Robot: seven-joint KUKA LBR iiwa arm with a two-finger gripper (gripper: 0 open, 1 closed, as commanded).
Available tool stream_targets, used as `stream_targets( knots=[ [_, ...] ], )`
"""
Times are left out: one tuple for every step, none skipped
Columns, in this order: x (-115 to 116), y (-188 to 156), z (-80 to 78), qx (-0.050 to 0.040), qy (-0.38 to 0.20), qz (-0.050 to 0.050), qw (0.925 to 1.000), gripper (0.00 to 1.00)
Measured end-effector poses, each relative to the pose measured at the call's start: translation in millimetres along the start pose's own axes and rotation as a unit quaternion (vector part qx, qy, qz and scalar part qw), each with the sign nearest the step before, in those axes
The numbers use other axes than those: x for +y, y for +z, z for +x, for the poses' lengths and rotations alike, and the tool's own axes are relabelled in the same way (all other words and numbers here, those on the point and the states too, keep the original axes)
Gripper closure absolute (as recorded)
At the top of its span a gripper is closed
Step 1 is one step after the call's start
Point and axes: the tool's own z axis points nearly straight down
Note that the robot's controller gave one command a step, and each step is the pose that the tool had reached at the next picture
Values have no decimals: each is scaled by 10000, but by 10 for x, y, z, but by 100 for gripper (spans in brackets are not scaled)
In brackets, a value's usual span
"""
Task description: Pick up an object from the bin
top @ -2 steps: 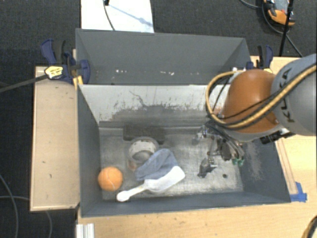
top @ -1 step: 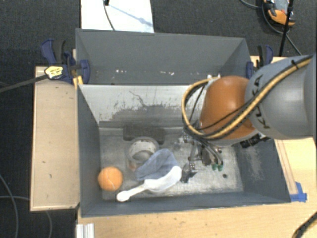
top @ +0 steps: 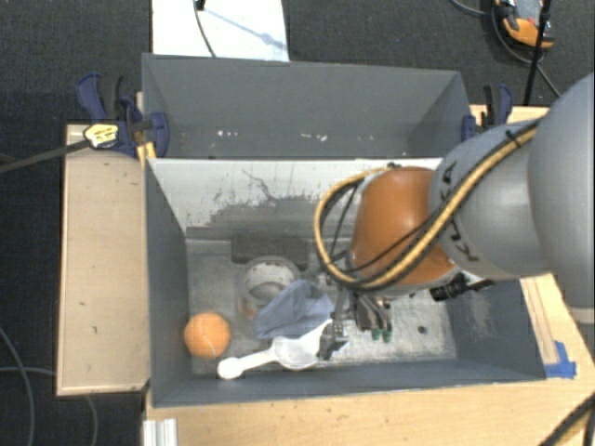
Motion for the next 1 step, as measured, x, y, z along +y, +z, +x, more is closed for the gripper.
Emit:
stream_targets(
  knots=[
    [346, 392, -181, -37, -864, -7, 9963, 100]
  ],
)
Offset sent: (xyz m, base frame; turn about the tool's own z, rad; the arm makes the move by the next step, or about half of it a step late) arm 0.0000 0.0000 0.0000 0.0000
